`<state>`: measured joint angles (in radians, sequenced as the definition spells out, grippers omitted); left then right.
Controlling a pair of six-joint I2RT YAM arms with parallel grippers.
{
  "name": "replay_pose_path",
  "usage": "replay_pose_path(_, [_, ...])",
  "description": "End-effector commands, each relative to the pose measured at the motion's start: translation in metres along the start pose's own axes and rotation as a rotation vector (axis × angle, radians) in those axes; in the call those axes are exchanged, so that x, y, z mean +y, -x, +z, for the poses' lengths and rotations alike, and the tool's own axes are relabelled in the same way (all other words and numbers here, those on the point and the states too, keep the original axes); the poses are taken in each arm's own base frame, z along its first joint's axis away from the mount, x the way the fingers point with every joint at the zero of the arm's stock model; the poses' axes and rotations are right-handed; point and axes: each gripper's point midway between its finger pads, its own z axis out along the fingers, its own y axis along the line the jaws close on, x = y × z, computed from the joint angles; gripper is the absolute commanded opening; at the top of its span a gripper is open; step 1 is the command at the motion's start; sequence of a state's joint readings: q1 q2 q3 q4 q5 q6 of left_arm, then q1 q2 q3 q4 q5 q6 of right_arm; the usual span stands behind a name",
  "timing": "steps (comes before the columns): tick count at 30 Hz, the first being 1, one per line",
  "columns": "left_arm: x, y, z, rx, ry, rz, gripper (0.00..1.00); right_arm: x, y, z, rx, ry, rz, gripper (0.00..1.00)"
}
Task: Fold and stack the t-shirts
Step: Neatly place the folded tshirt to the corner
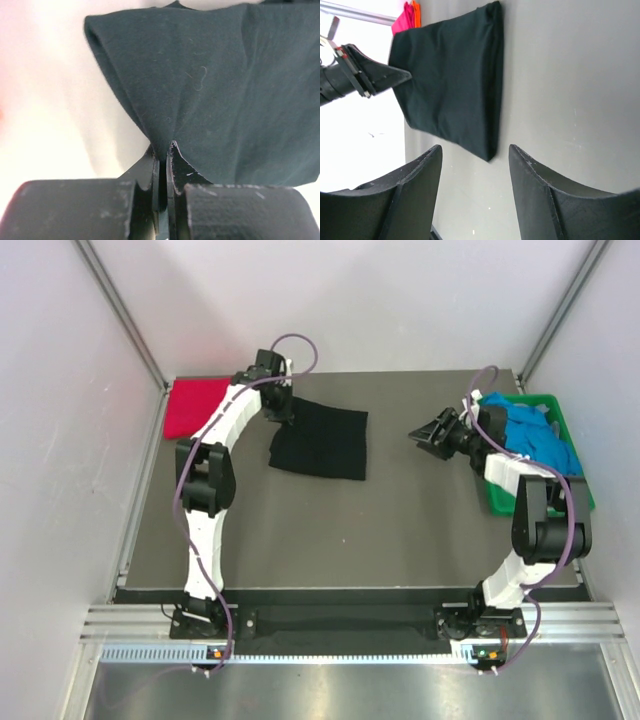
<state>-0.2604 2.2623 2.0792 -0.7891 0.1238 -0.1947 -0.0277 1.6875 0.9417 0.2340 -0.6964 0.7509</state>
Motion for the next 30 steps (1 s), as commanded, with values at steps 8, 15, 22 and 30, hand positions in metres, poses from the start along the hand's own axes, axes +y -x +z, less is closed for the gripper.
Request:
replay_pose_path(8, [0.080,0.076,-0.070,-0.223,0.214,0.086,0.00,0.025,0.008,-0.005,-0.036,0.046,-0.088,0.57])
replay_pose_path(15, [0.127,0.114,-0.085,-0.313,0.351,0.101,0.00,0.038,0.003,0.011,-0.013,0.071,-0.108,0.57])
replay_pose_path(22, [0.143,0.143,-0.120,-0.419,0.450,0.166,0.00,0.035,0.000,0.023,0.010,0.072,-0.106,0.57])
replay_pose_path(30, [0.168,0.155,-0.141,-0.454,0.500,0.215,0.00,0.034,0.002,0.026,0.015,0.069,-0.123,0.58])
